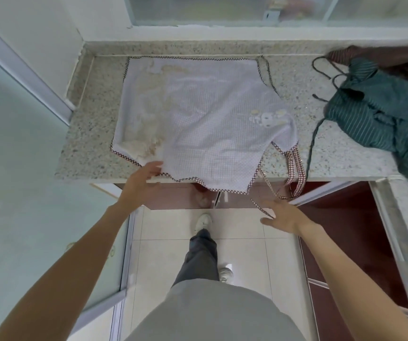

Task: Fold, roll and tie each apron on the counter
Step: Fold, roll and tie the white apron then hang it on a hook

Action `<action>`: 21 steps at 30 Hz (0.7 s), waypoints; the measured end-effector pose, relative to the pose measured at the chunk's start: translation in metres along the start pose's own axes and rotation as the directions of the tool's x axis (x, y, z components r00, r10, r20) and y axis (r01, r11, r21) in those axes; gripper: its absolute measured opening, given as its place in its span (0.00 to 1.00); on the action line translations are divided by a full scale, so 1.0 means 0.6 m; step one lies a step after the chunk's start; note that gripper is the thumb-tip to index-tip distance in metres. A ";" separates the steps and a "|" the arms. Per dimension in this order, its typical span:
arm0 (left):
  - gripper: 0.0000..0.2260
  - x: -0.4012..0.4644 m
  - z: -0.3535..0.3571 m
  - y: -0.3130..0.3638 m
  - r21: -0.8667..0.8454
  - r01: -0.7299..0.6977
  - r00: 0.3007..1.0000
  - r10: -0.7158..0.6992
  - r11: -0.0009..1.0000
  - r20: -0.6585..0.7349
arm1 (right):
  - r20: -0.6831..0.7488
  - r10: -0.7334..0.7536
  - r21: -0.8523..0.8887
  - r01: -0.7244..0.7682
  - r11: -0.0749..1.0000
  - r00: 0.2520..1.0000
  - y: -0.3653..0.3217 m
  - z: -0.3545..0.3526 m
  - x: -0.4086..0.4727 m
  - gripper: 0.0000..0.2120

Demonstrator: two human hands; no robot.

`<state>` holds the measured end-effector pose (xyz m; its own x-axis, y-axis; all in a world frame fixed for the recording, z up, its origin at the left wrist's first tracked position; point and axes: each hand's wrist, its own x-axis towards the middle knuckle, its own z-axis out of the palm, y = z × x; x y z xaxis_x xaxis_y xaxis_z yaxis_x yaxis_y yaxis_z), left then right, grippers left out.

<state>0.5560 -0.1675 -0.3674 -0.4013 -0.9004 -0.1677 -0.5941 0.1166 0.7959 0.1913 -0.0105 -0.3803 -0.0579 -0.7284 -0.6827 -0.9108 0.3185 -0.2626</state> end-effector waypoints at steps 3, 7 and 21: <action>0.27 0.001 0.015 -0.005 -0.062 0.043 0.998 -0.040 0.997 0.057 | -0.223 -0.108 -0.001 0.111 0.994 0.969 -0.022 0.010 0.009 0.23; 0.26 0.018 0.032 -0.029 0.112 0.101 0.989 -0.088 0.989 -0.120 | -0.373 -0.298 -0.013 0.317 0.948 0.879 -0.102 -0.016 0.055 0.22; 0.11 0.096 0.034 -0.101 0.386 -0.091 0.987 0.135 0.918 -0.090 | -0.227 -0.416 -0.372 0.316 0.873 0.881 -0.221 -0.025 0.205 0.29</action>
<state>0.5547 -0.2181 -0.4370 -0.4137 -0.9104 -0.0054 -0.7780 0.3503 0.5216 0.2988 -0.1513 -0.4193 0.2349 -0.9114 -0.3378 -0.9653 -0.1779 -0.1913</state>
